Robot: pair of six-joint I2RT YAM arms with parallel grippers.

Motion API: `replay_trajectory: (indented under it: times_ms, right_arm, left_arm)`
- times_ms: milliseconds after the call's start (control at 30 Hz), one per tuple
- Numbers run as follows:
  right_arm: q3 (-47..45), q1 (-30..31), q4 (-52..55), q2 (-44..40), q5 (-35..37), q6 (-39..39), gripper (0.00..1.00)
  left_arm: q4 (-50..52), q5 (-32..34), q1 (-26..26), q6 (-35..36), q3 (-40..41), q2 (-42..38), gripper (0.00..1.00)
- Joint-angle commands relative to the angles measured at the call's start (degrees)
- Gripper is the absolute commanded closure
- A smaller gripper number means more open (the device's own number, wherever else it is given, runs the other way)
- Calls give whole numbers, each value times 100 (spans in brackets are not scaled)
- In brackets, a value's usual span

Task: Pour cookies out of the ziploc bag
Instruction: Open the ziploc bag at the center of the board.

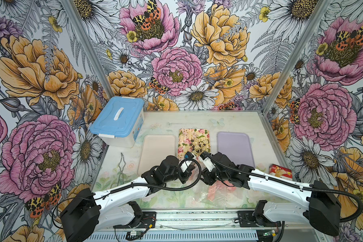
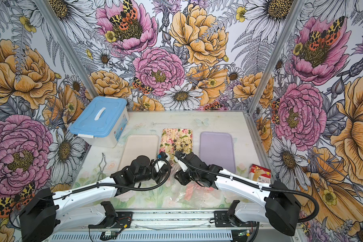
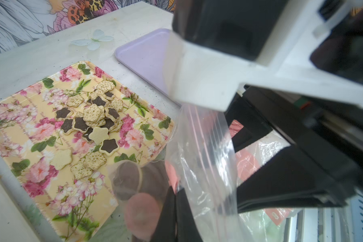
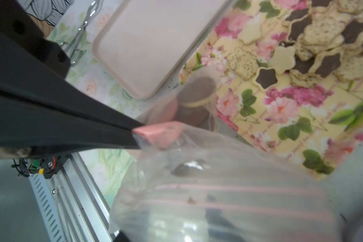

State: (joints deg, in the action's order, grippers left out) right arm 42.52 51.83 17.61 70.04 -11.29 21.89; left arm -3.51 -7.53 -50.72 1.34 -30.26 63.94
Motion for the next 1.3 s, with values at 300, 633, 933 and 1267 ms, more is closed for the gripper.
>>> replay_trajectory:
  times_ms: [300,633,933,1267]
  right_arm:
    - [775,37,-290,669,229,-462,51]
    - [688,23,-336,458,430,-554,100]
    - [202,-142,-342,-312,770,-502,100]
    - [-136,-556,-407,-383,422,-293,100]
  left_arm:
    - [-430,-723,293,-246,211,-442,100]
    - [-413,-729,365,-282,197,-451,100]
    - [-6,-184,445,-238,106,-420,100]
    - [518,-75,475,-88,-94,-176,100]
